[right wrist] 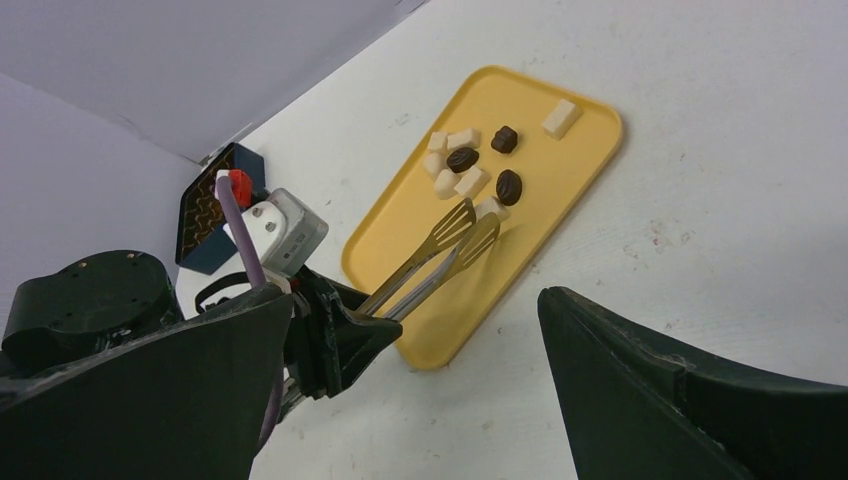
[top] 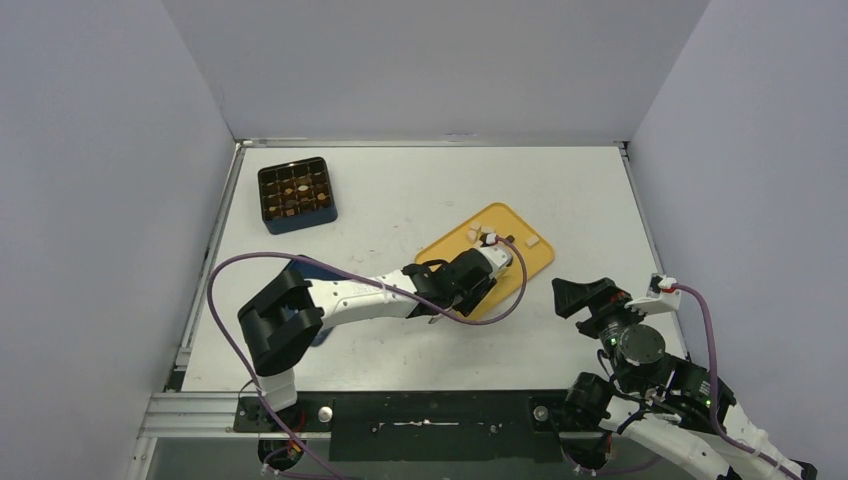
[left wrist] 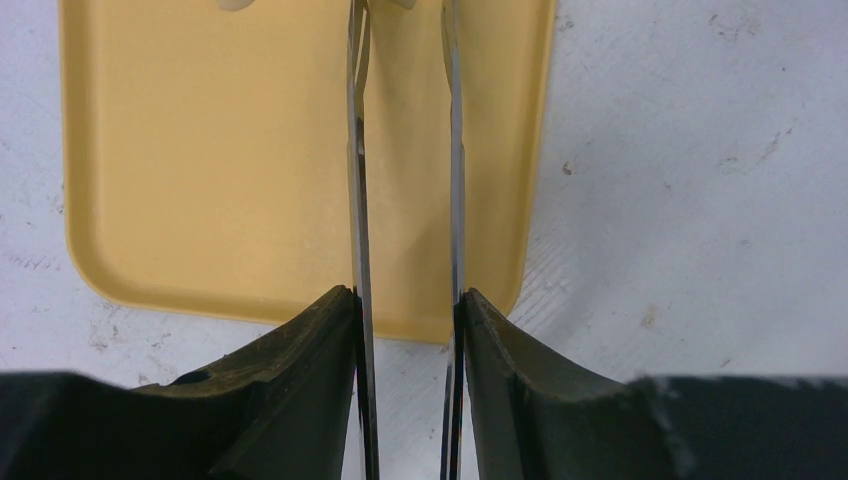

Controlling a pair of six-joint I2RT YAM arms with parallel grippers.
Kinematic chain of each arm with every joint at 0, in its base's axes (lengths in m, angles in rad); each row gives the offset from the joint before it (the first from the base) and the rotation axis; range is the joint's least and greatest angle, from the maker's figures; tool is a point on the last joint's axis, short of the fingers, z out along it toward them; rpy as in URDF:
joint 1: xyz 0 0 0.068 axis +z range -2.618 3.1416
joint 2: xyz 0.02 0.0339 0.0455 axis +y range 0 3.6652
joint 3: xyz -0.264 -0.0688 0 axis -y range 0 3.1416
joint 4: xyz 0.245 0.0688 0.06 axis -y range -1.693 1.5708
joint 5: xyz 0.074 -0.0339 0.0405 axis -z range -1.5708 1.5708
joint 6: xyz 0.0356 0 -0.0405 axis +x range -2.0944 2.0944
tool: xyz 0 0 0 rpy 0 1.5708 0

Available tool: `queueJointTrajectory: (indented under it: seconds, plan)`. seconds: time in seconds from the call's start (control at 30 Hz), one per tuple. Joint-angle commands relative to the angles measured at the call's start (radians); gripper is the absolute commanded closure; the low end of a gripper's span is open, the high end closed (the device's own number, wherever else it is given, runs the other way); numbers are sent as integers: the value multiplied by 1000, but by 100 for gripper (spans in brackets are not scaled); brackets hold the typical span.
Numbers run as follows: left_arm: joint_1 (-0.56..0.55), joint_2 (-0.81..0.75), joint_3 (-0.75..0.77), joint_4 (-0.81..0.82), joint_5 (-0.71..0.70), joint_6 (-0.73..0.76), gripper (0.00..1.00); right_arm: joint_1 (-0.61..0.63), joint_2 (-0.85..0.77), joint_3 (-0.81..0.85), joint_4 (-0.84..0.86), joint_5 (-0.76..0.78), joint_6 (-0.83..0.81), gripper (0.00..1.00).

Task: Pack the chocolate
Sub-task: Pick up the fake chocolate from the plate.

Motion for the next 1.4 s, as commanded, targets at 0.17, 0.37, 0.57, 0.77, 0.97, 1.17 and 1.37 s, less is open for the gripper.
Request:
queueJointTrajectory:
  seconds: [0.17,0.37,0.57,0.77,0.97,1.17,1.37]
  plan:
    - [-2,22,62,65,-32,13,60,16,-16,-6,32,12,-3,0]
    - [-2,26,53,76,-20,17,60,17,-18,-8,32,12,-4,0]
    - [-2,21,35,103,-8,17,60,19,-18,-8,28,12,2,0]
    - [0,32,39,106,-6,17,61,19,-21,-8,26,12,4,0]
    - [3,46,41,121,-7,21,61,18,-22,-8,25,8,8,0]
    - [5,44,38,129,-5,23,61,21,-24,-8,23,6,9,0]
    - [6,50,38,133,-4,26,60,24,-25,-8,24,8,9,0]
